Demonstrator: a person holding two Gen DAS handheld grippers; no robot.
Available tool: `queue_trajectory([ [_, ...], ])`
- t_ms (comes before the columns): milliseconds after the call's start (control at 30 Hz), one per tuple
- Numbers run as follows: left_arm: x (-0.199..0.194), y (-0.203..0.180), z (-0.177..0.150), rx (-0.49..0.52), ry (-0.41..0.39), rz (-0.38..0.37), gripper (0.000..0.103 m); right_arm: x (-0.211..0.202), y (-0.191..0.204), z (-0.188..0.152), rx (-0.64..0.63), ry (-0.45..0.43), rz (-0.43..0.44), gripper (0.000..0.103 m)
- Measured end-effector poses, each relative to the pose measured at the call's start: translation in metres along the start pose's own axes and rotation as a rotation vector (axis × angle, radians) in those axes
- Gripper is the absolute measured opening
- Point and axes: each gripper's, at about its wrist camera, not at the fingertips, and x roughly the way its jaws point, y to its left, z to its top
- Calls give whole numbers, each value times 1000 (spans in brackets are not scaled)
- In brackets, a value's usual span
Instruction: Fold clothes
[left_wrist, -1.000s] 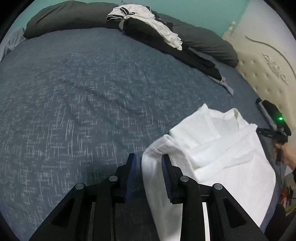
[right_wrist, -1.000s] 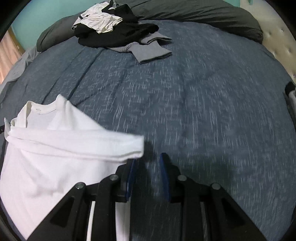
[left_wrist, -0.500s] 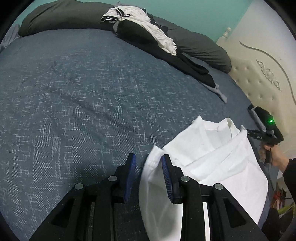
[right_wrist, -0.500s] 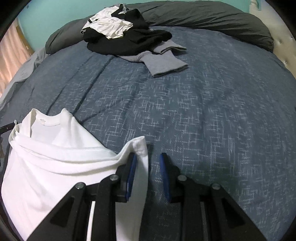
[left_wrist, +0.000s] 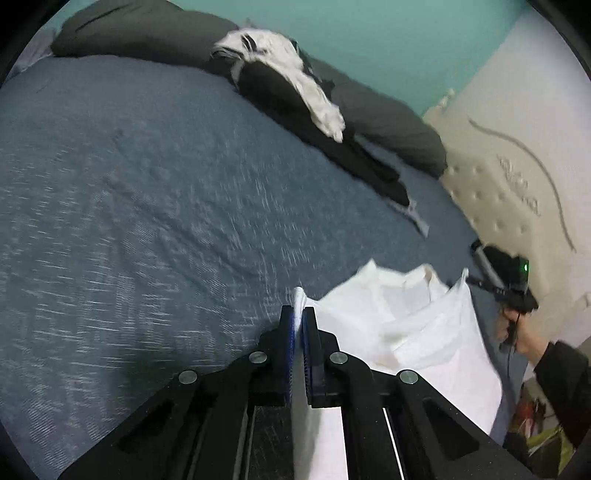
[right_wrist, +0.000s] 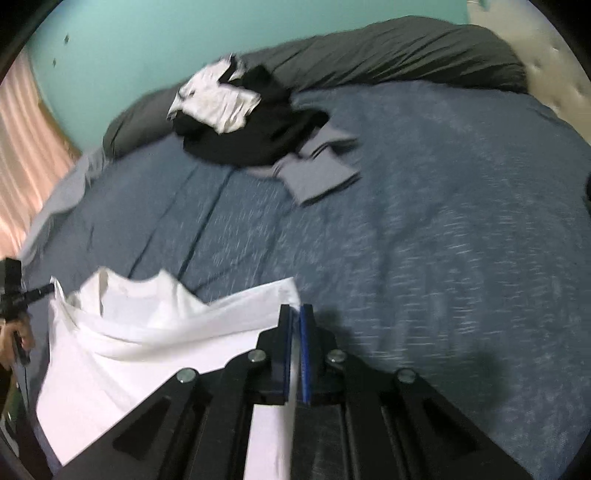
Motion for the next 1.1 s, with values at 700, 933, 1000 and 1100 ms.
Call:
queue_trajectory([
  [700, 56, 8, 13, -66, 117, 162, 9, 34, -21, 5, 103, 95, -128, 6],
  [933, 34, 1, 17, -41, 84, 220, 20, 14, 33, 18, -40, 35, -19, 15],
  [1000, 32, -4, 14, -27, 88, 225, 20, 27, 72, 18, -161, 100, 45, 27],
  [1100, 29, -14, 6, -13, 94, 216, 20, 49, 128, 14, -332, 184, 97, 27],
])
